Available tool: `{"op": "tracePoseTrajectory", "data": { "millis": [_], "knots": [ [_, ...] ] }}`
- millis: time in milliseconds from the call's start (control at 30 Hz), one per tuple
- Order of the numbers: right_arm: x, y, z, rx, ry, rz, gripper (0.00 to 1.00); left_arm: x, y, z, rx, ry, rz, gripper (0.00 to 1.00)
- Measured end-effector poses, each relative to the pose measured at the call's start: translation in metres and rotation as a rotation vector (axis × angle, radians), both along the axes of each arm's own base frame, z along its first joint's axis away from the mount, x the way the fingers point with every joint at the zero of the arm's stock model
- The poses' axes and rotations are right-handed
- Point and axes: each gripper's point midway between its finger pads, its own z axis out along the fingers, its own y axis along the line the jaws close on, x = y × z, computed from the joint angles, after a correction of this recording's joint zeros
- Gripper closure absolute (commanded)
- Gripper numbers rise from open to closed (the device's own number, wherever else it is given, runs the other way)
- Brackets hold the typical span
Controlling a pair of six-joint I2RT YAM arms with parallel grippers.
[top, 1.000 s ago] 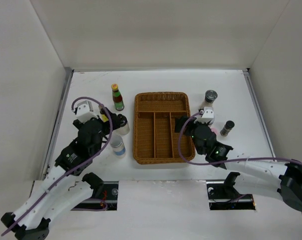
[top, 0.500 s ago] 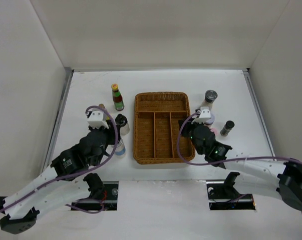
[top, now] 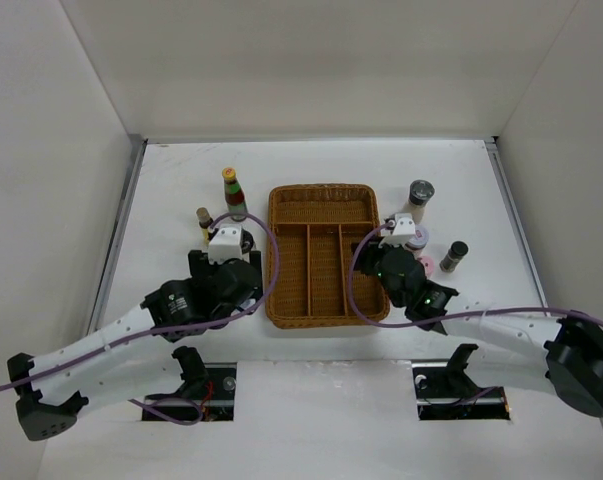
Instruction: Organize the condiment bottles
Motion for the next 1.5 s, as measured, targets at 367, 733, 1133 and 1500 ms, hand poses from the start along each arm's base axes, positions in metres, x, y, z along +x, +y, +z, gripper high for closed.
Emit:
{"op": "tracePoseTrajectory", "data": {
  "millis": [367,733,1133,1500],
  "knots": [
    [0.000,0.001,-0.003,-0.003,0.011,0.011,0.49,-0.001,0.021,-0.045,0.058,0.098,0.111,0.26],
    [-0.001,0.000,0.007,0.021,-0.009,0.013,0.49,0.008,0.013,-0.049,0.064,0.092,0.116,0.77],
    [-0.001,-0.004,0.022,0.064,-0.041,0.004,0.46,0.067,-0.032,0.183,-0.149,-0.406,0.071,0.73],
    [-0.001,-0.022,0.033,0.117,-0.069,-0.042,0.46,0.236,-0.109,0.069,-0.018,-0.236,-0.009,0.74]
  ]
}}
